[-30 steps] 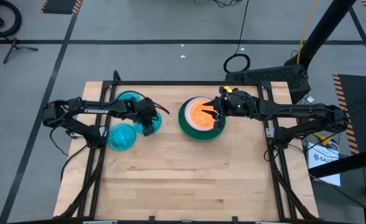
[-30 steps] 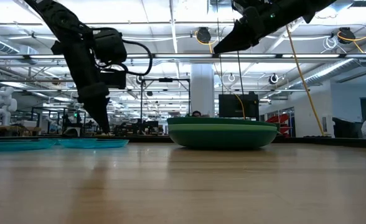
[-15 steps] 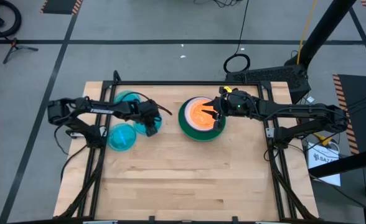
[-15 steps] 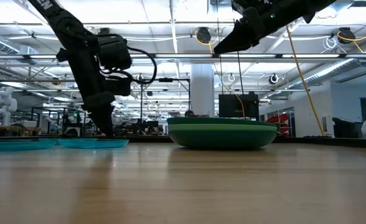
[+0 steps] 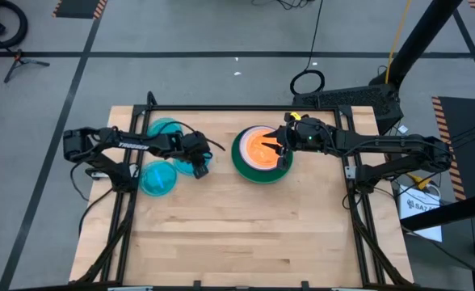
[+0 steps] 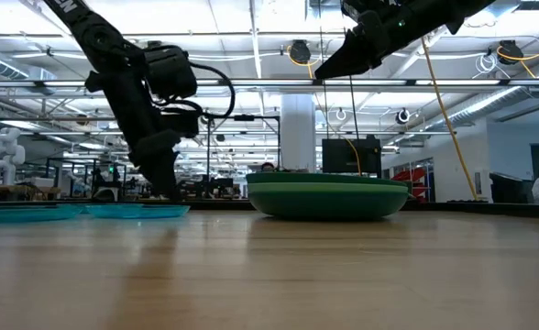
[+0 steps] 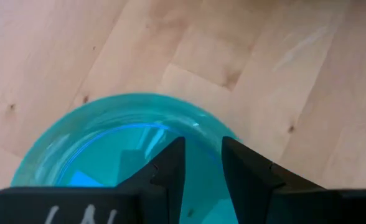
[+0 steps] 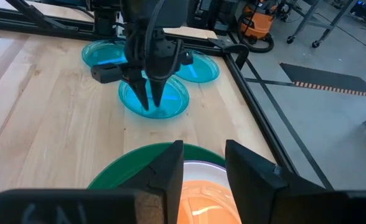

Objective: Stack plastic plates
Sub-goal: Stack the middle right blue plate on the orange plate

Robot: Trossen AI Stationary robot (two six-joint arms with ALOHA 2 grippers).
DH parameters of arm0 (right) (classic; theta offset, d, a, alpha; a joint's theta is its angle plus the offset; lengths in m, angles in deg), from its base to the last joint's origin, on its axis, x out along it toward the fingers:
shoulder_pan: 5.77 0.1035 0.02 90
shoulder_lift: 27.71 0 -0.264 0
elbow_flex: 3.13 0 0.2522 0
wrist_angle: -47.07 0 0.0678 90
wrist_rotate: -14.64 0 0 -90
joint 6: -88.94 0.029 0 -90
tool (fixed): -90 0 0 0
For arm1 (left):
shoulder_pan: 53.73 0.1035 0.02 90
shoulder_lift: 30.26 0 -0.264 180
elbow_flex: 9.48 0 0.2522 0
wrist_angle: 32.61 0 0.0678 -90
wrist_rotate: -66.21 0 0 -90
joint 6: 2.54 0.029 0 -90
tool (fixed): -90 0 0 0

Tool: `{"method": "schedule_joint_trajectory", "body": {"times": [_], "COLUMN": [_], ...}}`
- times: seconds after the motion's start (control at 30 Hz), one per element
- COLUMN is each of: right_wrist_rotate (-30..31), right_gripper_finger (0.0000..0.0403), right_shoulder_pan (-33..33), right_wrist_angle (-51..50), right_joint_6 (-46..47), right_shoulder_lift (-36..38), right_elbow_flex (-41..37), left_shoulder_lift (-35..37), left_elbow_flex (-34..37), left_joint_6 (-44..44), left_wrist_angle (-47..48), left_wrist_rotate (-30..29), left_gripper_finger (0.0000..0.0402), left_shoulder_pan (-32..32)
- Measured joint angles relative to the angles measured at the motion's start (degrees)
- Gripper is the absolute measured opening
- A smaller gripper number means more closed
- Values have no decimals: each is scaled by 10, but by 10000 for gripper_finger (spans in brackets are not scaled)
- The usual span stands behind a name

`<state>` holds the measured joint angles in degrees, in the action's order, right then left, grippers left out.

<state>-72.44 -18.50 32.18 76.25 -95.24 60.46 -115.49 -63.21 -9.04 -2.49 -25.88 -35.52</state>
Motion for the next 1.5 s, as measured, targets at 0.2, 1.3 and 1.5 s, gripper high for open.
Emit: {"method": "schedule_joint_trajectory", "body": {"times": [0.2,1.3,1.5], "right_wrist_rotate": [0,3,3], "right_gripper_finger": [114,114,114], "right_shoulder_pan": [0,-9,-9], "right_wrist_angle": [0,0,-2], "right_joint_6": [0,-9,-6], "right_shoulder_lift": [0,0,0], "right_elbow_flex": [0,0,0], "left_shoulder_lift": [39,81,65], "left_elbow_flex": [-15,2,1], "left_joint_6": [-9,111,108], "left_wrist_angle": [-2,70,57], "left_wrist_rotate": [-48,-20,-20], "left_gripper_finger": [110,110,110], "left_shoulder_pan": [-12,14,3]}}
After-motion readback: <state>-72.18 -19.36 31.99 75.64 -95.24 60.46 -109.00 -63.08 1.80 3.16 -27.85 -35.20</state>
